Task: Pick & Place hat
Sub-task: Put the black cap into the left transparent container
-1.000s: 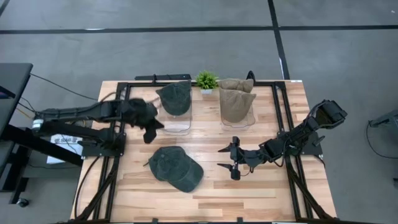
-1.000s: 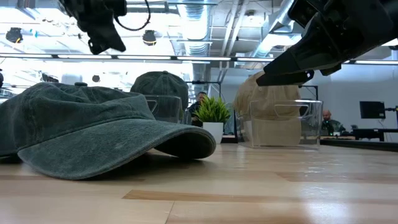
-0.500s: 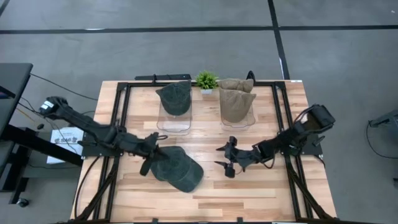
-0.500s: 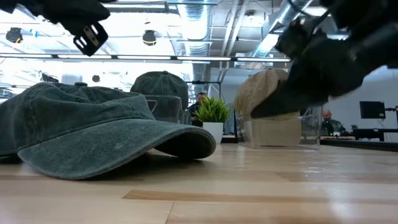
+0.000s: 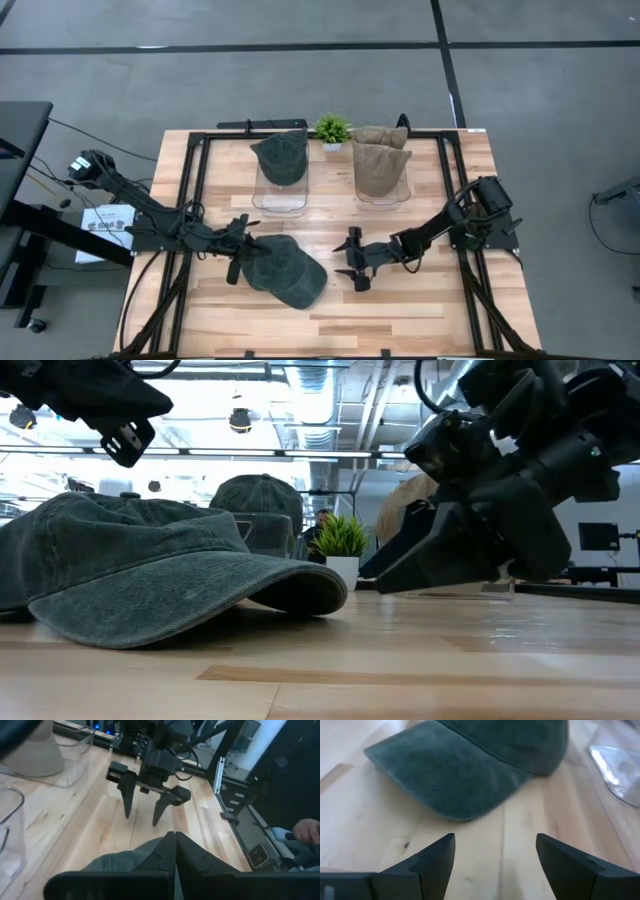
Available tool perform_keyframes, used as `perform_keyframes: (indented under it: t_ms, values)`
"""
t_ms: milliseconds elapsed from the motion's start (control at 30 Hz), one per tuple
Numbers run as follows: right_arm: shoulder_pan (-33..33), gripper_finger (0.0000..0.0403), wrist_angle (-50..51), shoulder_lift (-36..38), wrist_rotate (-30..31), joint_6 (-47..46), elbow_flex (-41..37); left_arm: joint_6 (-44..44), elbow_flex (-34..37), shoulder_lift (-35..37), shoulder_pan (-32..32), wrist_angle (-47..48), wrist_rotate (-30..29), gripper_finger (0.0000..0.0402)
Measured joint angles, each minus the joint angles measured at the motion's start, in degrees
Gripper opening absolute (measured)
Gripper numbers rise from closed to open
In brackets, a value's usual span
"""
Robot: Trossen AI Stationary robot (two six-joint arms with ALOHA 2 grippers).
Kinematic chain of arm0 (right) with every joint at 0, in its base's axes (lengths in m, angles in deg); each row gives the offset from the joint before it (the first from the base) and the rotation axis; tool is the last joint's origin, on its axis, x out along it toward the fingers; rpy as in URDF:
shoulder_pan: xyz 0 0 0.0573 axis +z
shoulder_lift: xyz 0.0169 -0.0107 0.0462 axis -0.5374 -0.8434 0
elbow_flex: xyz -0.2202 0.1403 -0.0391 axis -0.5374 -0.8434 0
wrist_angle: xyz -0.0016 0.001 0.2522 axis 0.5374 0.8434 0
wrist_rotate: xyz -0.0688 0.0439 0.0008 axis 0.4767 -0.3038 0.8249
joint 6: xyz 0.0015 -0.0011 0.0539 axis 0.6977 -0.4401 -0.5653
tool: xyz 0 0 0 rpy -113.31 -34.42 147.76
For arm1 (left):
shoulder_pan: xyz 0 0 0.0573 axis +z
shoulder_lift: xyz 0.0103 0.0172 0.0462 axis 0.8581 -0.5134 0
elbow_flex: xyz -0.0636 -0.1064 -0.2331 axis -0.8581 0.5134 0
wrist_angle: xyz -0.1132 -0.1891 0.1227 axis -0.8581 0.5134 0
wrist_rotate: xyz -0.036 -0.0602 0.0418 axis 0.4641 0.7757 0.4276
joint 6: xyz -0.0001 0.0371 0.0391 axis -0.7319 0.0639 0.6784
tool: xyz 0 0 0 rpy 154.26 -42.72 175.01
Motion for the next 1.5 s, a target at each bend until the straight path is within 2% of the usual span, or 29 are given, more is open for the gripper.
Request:
perform_keyframes:
  t_ms: [167,333,533,700,1000,1100,1300,1500]
  values:
    - [0.02,0.027,-0.51,-0.99,-4.54,1.79,1.59,0.0,0.04,-0.01,0.09,-1.55,-3.78,0.0006]
    - [1.05,0.027,-0.87,-0.97,-4.46,1.97,1.77,-1.3,0.04,-1.2,0.09,-1.97,-6.97,0.0006]
    - [1.55,0.027,1.61,-0.95,-0.8,-0.88,1.74,-5.69,0.02,-7.82,0.09,-6.41,-7.4,0.0006]
    - [5.37,0.027,1.72,-0.93,0.55,-2.49,1.74,-10.72,0.02,-14.55,0.06,-12.76,-7.29,0.0006]
    - [11.94,0.027,1.72,-0.9,12.31,-2.14,1.74,-12.42,0.02,-23.36,-3.57,-26.62,-6.99,0.0006]
    - [12.52,0.027,1.72,-0.9,13.53,-2.83,1.74,-12.15,0.02,-25.41,-5.32,-30.62,-8.03,0.0006]
    - [12.48,0.027,1.62,-1.86,13.73,-4.97,3.42,-11.9,0.0,-29.99,-8.81,-37.33,-13.79,0.0006]
    - [12.42,0.027,1.67,-7.47,15.3,-5.11,8.21,-11.79,-2.44,-33.11,-9.94,-39.51,-13.96,0.0006]
